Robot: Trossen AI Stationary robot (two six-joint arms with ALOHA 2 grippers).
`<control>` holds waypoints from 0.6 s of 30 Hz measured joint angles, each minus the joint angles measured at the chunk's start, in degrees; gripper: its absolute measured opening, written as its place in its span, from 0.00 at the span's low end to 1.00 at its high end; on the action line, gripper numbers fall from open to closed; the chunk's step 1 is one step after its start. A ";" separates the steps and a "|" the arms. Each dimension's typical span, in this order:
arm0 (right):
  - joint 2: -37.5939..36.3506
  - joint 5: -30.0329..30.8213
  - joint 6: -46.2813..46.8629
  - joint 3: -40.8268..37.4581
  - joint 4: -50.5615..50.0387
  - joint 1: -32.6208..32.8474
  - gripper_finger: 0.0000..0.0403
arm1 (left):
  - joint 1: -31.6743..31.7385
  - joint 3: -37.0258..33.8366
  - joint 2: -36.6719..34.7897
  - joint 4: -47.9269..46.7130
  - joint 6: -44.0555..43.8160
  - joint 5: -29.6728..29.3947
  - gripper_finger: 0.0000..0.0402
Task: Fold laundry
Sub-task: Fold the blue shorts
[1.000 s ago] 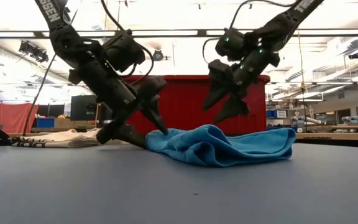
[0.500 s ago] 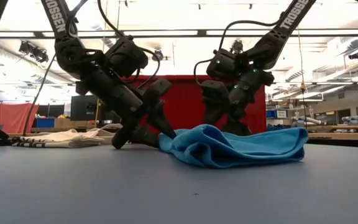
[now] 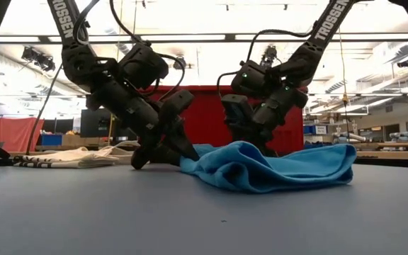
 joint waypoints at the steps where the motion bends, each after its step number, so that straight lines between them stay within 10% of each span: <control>1: -0.45 -0.51 -0.43 -0.06 -0.21 -0.22 0.07 | 0.04 0.00 -0.56 0.04 0.05 0.36 0.24; 7: -8.65 2.61 -3.41 -0.22 -0.97 -0.38 0.06 | 1.39 -0.11 -6.44 -0.35 2.79 2.80 0.07; 18: -30.21 23.26 -26.28 0.12 0.82 0.99 0.06 | 6.42 10.00 -30.28 -15.29 24.15 2.53 0.10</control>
